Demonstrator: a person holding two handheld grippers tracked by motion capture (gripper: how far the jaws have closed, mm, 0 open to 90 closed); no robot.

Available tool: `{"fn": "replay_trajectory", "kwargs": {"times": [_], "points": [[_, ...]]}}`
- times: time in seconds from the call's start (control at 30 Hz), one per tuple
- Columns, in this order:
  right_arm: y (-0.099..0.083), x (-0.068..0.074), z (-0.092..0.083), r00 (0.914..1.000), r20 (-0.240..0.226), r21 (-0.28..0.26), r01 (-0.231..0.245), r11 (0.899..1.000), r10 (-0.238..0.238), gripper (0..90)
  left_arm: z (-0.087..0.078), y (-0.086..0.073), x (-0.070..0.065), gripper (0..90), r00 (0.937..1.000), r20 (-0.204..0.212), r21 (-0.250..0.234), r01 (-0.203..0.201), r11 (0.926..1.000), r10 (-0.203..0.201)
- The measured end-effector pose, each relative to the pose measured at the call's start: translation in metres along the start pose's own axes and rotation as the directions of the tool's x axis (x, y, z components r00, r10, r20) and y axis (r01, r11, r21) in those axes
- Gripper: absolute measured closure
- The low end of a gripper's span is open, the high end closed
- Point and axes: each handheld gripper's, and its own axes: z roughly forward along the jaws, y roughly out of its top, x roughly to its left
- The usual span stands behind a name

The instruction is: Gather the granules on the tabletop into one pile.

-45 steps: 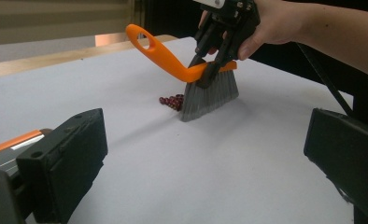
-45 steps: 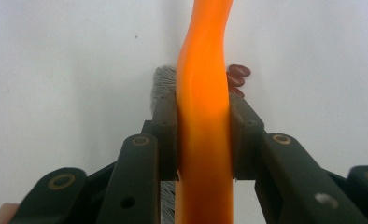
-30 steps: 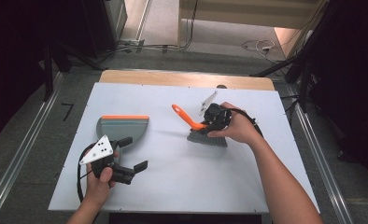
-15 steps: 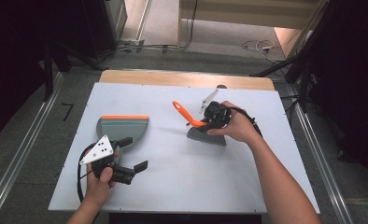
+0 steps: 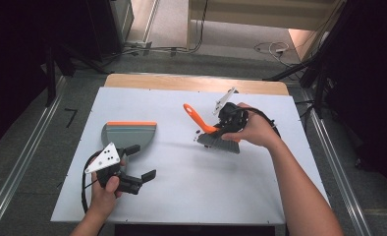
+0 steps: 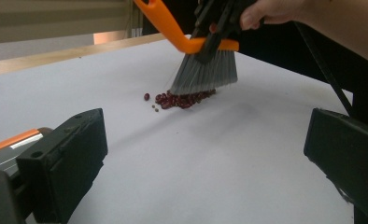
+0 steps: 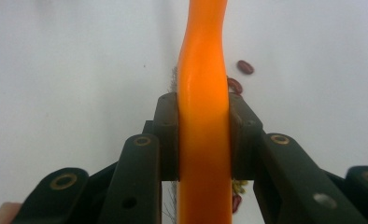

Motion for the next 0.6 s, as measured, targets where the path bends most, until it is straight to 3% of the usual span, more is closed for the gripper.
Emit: {"fn": "replay_trajectory", "kwargs": {"times": [0.13,0.27,0.3,0.4,0.47,0.57,0.6], "points": [[0.008,-0.001,-0.017,0.9978,0.066,-0.028,-0.007,1.000,0.009,68.3,0.000,0.000,0.000,0.3,1.0000,0.001,0.000,0.000,1.0000,0.000],[0.015,-0.007,-0.013,0.9833,0.177,-0.057,0.053,0.997,-0.042,68.2,0.000,0.000,-0.001,0.3,1.0000,0.002,-0.003,0.001,1.0000,-0.001],[0.017,-0.008,-0.008,0.9757,0.209,-0.053,0.079,0.995,-0.067,68.3,0.000,0.000,-0.001,0.3,1.0000,0.001,-0.003,0.000,1.0000,0.000],[0.024,-0.008,0.010,0.9406,0.306,0.007,0.153,0.988,-0.148,68.3,-0.001,0.000,0.000,0.3,1.0000,0.001,-0.004,0.001,1.0000,-0.001],[0.028,-0.008,0.022,0.9188,0.344,0.047,0.189,0.981,-0.193,68.3,-0.001,0.000,0.001,0.3,1.0000,0.001,-0.004,0.000,1.0000,0.000],[0.032,-0.007,0.035,0.9020,0.368,0.077,0.213,0.974,-0.226,68.3,-0.002,0.000,0.001,0.4,1.0000,0.001,-0.004,-0.001,1.0000,0.001],[0.033,-0.008,0.038,0.9032,0.361,0.074,0.220,0.973,-0.231,68.3,-0.002,0.000,0.001,0.3,1.0000,0.002,-0.004,-0.001,1.0000,0.001]]}}
